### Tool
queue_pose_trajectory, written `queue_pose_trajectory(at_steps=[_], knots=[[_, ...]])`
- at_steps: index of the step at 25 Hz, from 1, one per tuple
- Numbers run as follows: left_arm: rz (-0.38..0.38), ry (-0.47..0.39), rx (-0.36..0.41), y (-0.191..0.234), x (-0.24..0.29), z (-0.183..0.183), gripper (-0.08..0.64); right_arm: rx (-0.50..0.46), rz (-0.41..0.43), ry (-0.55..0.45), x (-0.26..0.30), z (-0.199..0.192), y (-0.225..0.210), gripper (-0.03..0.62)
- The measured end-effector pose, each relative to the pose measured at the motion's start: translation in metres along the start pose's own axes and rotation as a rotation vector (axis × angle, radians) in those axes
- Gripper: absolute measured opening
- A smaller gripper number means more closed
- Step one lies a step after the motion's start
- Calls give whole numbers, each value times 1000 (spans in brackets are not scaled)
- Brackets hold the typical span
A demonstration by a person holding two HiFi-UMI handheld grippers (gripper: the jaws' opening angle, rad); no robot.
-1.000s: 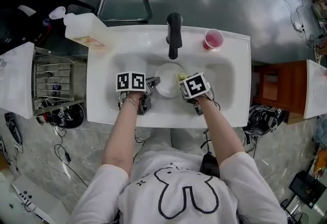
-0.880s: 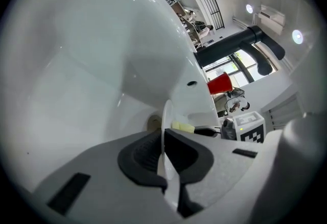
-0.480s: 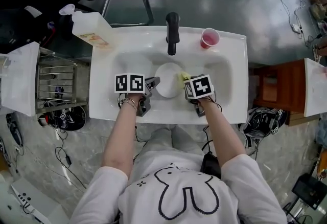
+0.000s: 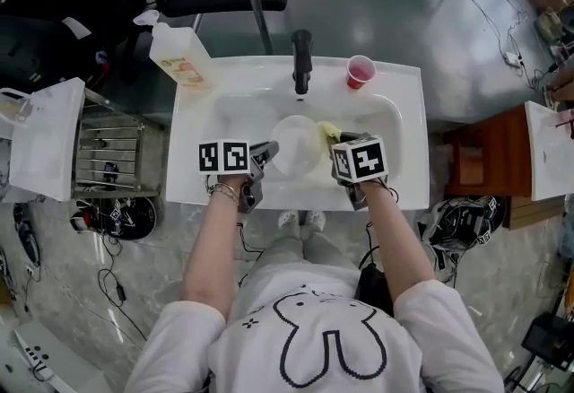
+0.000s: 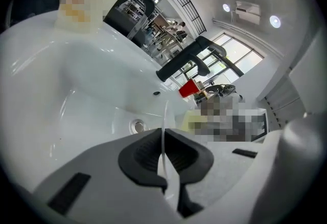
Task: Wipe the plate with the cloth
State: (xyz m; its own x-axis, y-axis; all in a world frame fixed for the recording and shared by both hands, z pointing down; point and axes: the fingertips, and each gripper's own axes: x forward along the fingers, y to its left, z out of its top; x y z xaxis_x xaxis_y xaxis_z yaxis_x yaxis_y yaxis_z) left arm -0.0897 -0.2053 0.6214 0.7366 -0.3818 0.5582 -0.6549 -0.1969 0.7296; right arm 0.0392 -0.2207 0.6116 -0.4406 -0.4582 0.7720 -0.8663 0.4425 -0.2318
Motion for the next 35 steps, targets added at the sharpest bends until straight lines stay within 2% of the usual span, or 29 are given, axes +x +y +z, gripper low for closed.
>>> queue_pose_trajectory(at_steps=[10, 18, 29, 35], knots=[[-25, -86, 127, -52, -49, 12, 17, -62, 1, -154, -67, 34, 22, 51], [-96, -190, 204, -98, -77, 37, 17, -164, -3, -292, -117, 73, 39, 51], [-99, -319, 339, -148, -115, 79, 17, -292, -53, -482, -180, 135, 50, 51], [-120, -397, 447, -188, -136, 106, 17, -370, -66, -593, -215, 177, 64, 51]])
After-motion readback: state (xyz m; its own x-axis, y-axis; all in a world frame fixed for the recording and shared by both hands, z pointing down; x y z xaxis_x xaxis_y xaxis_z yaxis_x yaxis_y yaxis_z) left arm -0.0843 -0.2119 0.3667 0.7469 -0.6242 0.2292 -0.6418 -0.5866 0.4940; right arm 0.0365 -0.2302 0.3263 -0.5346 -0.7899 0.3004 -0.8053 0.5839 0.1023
